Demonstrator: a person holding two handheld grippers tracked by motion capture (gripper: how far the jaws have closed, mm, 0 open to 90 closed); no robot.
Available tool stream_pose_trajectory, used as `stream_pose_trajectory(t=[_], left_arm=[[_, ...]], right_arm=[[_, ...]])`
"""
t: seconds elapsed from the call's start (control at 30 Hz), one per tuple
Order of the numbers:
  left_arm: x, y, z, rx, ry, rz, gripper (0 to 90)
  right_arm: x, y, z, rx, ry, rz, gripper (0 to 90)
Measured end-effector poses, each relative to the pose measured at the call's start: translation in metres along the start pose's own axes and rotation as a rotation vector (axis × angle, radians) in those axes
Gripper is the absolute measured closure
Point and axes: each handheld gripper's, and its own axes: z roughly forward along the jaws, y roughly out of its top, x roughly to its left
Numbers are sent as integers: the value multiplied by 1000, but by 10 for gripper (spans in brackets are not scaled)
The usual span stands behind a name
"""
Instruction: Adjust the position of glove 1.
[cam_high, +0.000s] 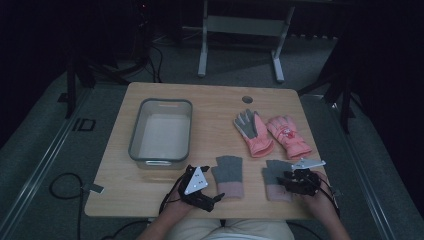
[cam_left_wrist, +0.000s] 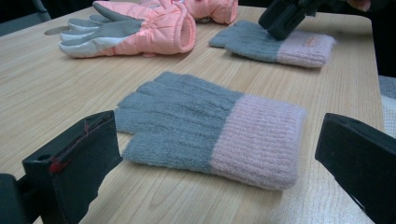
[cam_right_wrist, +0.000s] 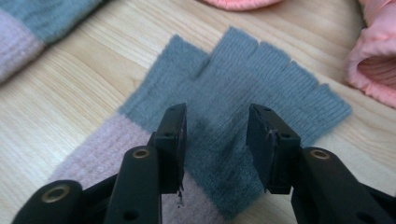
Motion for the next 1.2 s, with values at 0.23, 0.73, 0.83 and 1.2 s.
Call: stream_pose_trajectory(t=[0.23, 0.73, 0.83, 1.2], left_arm=[[0, 0, 0, 0, -3, 2, 0], [0, 0, 0, -1, -3, 0, 0], [-1, 0, 0, -2, -1, 3, 0], [-2, 1, -9, -66, 27, 2, 0]], right_arm=[[0, -3, 5, 9, -10, -15, 622], [5, 1, 0, 0, -33, 86, 854], [10, 9, -12, -47, -18, 87, 854], [37, 76, -54, -197, 29, 17, 854]])
